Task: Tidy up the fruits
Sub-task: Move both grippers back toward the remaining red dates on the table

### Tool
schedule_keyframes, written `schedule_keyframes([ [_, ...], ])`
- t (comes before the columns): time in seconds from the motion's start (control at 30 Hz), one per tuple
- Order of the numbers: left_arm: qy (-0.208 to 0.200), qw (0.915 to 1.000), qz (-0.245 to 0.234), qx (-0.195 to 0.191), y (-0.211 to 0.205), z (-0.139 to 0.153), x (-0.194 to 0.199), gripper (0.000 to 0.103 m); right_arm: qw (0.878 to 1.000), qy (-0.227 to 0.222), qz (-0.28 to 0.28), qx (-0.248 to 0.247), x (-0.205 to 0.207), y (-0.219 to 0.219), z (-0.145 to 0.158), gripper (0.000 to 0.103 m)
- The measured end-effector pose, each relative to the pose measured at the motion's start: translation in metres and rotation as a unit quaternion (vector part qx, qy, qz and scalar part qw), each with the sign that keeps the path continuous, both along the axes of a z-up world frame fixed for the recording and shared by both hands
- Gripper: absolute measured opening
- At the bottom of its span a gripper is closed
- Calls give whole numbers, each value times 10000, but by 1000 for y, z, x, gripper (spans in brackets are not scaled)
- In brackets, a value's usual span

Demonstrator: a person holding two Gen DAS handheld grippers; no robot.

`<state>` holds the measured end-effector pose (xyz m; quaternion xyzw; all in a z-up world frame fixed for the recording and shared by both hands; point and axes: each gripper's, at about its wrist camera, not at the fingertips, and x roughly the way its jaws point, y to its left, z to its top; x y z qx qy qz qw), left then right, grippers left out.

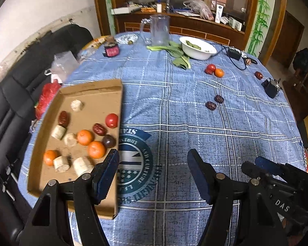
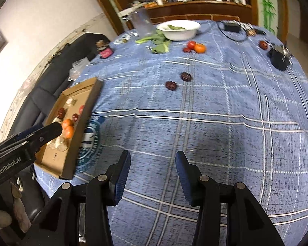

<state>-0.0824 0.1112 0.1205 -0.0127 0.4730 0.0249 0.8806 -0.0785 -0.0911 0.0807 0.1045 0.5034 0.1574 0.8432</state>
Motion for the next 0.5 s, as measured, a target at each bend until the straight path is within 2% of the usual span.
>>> schedule_keyframes([
  [0.1, 122, 9998, -90, -158, 3, -10, 12, 68, 9998, 93, -151, -45, 9, -5, -7, 49],
  [0.3, 349, 9992, -114, -174, 14, -30, 32, 68, 9989, 322, -335, -110, 34, -8, -25, 49],
  [0.5, 533, 9982, -171, -199, 22, -49, 46, 68, 9975, 335, -516, -348, 81, -14, -37, 49],
])
